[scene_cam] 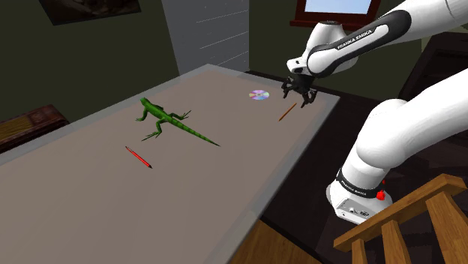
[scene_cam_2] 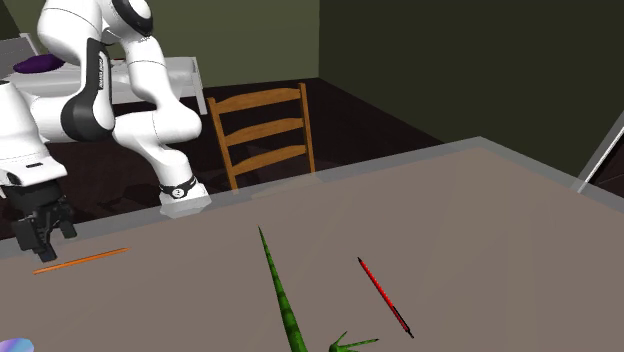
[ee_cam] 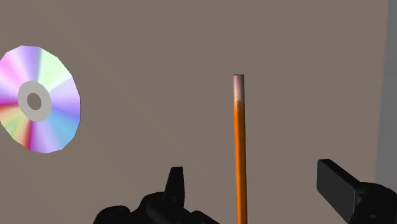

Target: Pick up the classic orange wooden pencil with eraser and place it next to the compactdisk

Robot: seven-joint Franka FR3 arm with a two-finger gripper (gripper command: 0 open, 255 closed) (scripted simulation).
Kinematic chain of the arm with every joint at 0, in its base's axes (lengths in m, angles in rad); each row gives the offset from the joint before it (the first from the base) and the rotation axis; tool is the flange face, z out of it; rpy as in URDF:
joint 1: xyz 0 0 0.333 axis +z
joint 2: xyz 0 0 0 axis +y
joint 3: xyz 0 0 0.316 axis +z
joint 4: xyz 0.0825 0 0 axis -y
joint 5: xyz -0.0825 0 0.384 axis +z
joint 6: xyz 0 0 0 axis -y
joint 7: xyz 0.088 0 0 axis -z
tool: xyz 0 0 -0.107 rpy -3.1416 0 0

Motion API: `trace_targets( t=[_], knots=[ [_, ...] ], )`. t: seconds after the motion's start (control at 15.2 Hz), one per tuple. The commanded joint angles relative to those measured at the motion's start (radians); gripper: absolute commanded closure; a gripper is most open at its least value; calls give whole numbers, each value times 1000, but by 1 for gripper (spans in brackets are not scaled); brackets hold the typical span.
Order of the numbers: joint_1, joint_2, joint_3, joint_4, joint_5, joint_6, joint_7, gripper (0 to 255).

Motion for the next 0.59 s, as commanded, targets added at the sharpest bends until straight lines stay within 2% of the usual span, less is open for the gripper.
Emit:
trace_targets(
  t=[0.0,0.07,0.53],
  knots=[
    [-15,-67,29,21,2,-91,5,0],
    [-20,-93,40,32,5,-128,6,0],
    [-21,-93,40,32,5,-128,6,0]
  ],
)
